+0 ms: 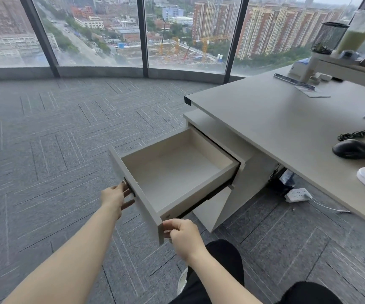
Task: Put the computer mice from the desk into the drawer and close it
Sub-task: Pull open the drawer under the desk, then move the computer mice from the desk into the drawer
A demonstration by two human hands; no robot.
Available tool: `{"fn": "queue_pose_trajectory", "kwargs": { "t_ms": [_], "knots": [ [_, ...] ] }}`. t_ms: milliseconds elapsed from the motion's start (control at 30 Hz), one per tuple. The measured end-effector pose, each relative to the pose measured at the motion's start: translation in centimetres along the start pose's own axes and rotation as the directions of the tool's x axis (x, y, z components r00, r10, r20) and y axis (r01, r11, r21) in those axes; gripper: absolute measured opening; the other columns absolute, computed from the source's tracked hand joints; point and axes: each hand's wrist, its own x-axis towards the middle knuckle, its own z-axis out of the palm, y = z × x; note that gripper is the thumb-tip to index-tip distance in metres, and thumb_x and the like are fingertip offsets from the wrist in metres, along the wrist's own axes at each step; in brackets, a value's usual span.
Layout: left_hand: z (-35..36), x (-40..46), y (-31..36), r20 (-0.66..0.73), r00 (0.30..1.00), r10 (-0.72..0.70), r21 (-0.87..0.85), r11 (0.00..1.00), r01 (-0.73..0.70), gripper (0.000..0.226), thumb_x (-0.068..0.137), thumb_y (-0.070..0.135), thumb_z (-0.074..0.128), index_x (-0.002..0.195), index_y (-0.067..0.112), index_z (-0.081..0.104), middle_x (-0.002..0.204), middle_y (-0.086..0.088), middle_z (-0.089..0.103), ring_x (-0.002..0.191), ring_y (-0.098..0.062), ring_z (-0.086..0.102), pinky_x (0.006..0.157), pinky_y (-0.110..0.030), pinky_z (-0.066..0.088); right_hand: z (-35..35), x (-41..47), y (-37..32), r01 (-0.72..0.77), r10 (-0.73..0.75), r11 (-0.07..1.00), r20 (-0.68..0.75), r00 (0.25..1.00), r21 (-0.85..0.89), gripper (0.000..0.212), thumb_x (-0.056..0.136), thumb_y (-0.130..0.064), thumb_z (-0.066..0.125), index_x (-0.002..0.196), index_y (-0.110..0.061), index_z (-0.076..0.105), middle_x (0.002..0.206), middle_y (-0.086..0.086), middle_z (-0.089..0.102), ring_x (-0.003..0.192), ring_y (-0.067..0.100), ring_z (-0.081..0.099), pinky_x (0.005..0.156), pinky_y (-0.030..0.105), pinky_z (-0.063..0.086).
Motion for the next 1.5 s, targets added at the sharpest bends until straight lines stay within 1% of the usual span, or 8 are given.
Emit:
{"fn": "queue_pose_trajectory", "kwargs": {
  "t_ms": [167, 300, 467, 600, 833, 1133, 1400, 1500],
  "knots": [
    [0.7, -3.1, 1.2, -0.106, 0.974, 0.199, 0.358, 0.922, -0.149, 0.046, 0.090, 0.023, 0.045, 0.131, 0.003, 0.051, 0.130, -0.020, 0.058, 0.108, -0.034, 0.058, 0.091, -0.050, 0.048, -1.5, -1.3, -0.8, 0.059, -0.059, 0.998, -0.036, 0.998, 0.005, 0.039, 0.089, -0.006, 0.045, 0.118, -0.020, 0.068, 0.110, -0.005, 0.071, 0.098, 0.015, 0.067, 0.083, 0.023, 0.054],
    [5.6, -9.4, 3.9, 0.075, 0.789, 0.610, 0.468, 0.677, -0.568, 0.042, 0.093, 0.019, 0.040, 0.133, 0.010, 0.049, 0.138, -0.009, 0.052, 0.127, -0.029, 0.047, 0.106, -0.043, 0.038, -8.2, -1.9, -2.3, 0.193, -0.188, 0.981, -0.333, 0.924, -0.016, 0.032, 0.093, -0.008, 0.047, 0.115, -0.020, 0.068, 0.100, -0.006, 0.072, 0.073, 0.004, 0.062, 0.066, 0.018, 0.048],
    [17.7, -16.6, 5.3, 0.505, 0.601, 0.619, 0.296, 0.530, -0.795, 0.030, 0.091, 0.012, 0.048, 0.114, 0.014, 0.067, 0.115, -0.002, 0.068, 0.108, -0.017, 0.061, 0.095, -0.026, 0.044, -21.5, -4.8, -3.7, 0.279, -0.330, 0.939, -0.751, 0.573, -0.200, 0.031, 0.091, -0.002, 0.051, 0.106, -0.021, 0.069, 0.098, -0.006, 0.071, 0.086, 0.008, 0.063, 0.076, 0.021, 0.048],
    [28.3, -23.0, 4.2, 0.765, 0.431, 0.478, 0.193, 0.469, -0.862, 0.029, 0.089, 0.015, 0.051, 0.111, 0.019, 0.069, 0.111, -0.003, 0.070, 0.104, -0.018, 0.064, 0.086, -0.029, 0.048, -31.6, -7.4, -1.8, 0.029, -0.419, 0.901, -0.852, 0.313, -0.432, 0.033, 0.085, -0.004, 0.055, 0.114, -0.015, 0.067, 0.114, 0.005, 0.066, 0.106, 0.027, 0.054, 0.092, 0.033, 0.042],
    [42.7, -29.0, -0.7, 0.932, 0.278, 0.235, 0.215, 0.260, -0.941, 0.050, 0.087, 0.028, 0.053, 0.137, 0.024, 0.049, 0.141, -0.005, 0.050, 0.127, -0.024, 0.049, 0.101, -0.034, 0.041, -40.4, -8.9, 4.1, -0.310, -0.139, 0.855, -0.760, 0.635, -0.416, 0.059, 0.087, -0.032, 0.062, 0.142, -0.028, 0.041, 0.145, 0.001, 0.045, 0.128, 0.030, 0.041, 0.106, 0.041, 0.034],
    [50.9, -29.3, -3.6, 0.920, 0.283, 0.272, 0.289, 0.018, -0.957, 0.064, 0.079, 0.041, 0.061, 0.139, 0.028, 0.043, 0.138, -0.004, 0.054, 0.127, -0.029, 0.045, 0.097, -0.038, 0.041, -41.0, -8.7, 6.6, -0.079, -0.204, 0.957, -0.840, 0.503, -0.279, 0.057, 0.084, -0.018, 0.065, 0.138, -0.027, 0.047, 0.127, -0.003, 0.054, 0.120, 0.020, 0.042, 0.094, 0.023, 0.031],
    [45.3, -29.3, -0.1, 0.769, 0.377, 0.516, 0.143, 0.437, -0.888, 0.050, 0.075, 0.036, 0.063, 0.120, 0.019, 0.051, 0.112, -0.004, 0.060, 0.101, -0.025, 0.060, 0.083, -0.034, 0.049, -40.3, -10.4, 4.7, 0.134, -0.130, 0.988, -0.899, 0.418, -0.080, 0.049, 0.082, -0.016, 0.069, 0.122, -0.038, 0.054, 0.119, -0.009, 0.050, 0.106, -0.001, 0.053, 0.096, 0.028, 0.042],
    [40.6, -29.7, 5.0, 0.647, 0.377, 0.663, 0.027, 0.474, -0.880, 0.043, 0.078, 0.027, 0.067, 0.117, 0.016, 0.052, 0.102, 0.001, 0.060, 0.090, -0.015, 0.059, 0.069, -0.010, 0.040, -37.7, -9.8, 1.7, 0.261, -0.187, 0.962, -0.886, 0.424, -0.078, 0.039, 0.083, -0.022, 0.072, 0.111, -0.044, 0.055, 0.116, -0.008, 0.054, 0.101, -0.011, 0.052, 0.086, 0.019, 0.046]
  ]
}}
